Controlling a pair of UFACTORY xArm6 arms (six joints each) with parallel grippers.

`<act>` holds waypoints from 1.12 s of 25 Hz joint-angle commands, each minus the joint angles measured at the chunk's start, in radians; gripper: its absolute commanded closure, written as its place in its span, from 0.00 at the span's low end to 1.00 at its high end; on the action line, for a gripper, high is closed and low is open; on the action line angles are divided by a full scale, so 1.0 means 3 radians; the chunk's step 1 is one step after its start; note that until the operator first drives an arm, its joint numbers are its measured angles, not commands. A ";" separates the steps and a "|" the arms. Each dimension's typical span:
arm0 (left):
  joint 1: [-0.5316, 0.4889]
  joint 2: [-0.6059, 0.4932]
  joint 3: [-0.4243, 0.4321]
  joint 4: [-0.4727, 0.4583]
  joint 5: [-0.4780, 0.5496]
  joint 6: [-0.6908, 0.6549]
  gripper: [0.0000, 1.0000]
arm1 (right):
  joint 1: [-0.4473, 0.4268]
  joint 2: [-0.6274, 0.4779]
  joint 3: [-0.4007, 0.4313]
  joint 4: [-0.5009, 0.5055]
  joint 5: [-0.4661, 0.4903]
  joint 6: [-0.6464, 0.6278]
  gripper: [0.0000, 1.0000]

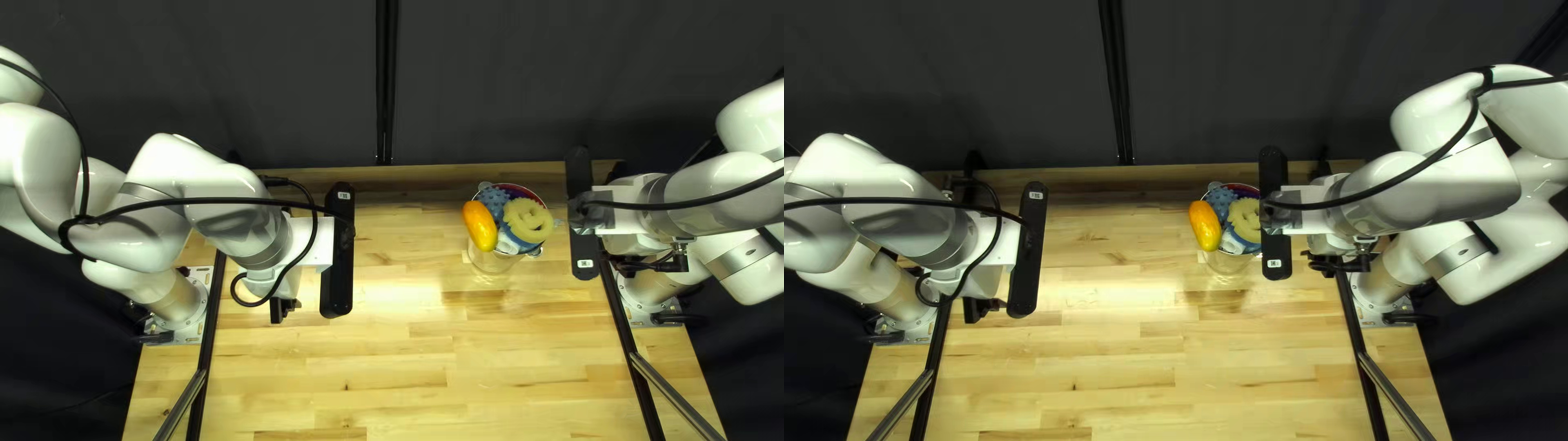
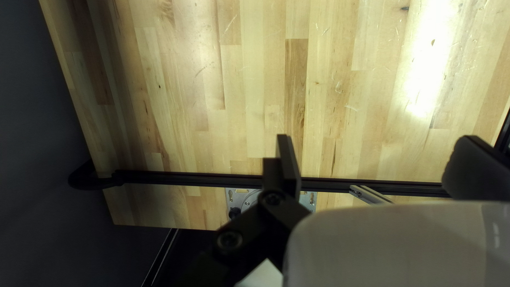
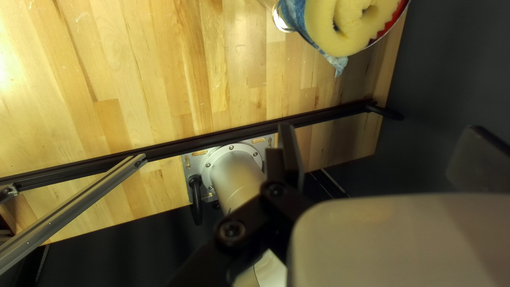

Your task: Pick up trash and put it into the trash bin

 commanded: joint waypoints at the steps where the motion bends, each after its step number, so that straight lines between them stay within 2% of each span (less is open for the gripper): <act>1: 0.0000 0.0000 0.0000 0.0000 0.0000 0.0000 0.00 | 0.0000 0.0000 0.0000 0.0000 0.0000 0.0000 0.00; 11: 0.0000 0.0000 0.0000 0.0000 0.0000 0.0000 0.00 | 0.0035 -0.0006 0.0023 -0.0034 -0.0001 0.0024 0.00; 19: 0.0000 0.0000 0.0000 0.0000 0.0000 0.0000 0.00 | -0.0129 0.0112 0.0127 0.0090 -0.0313 -0.0020 0.00; 28: 0.0000 0.0000 0.0000 0.0000 0.0000 0.0000 0.00 | -0.0106 0.0124 0.0140 0.0075 -0.0335 0.0032 0.00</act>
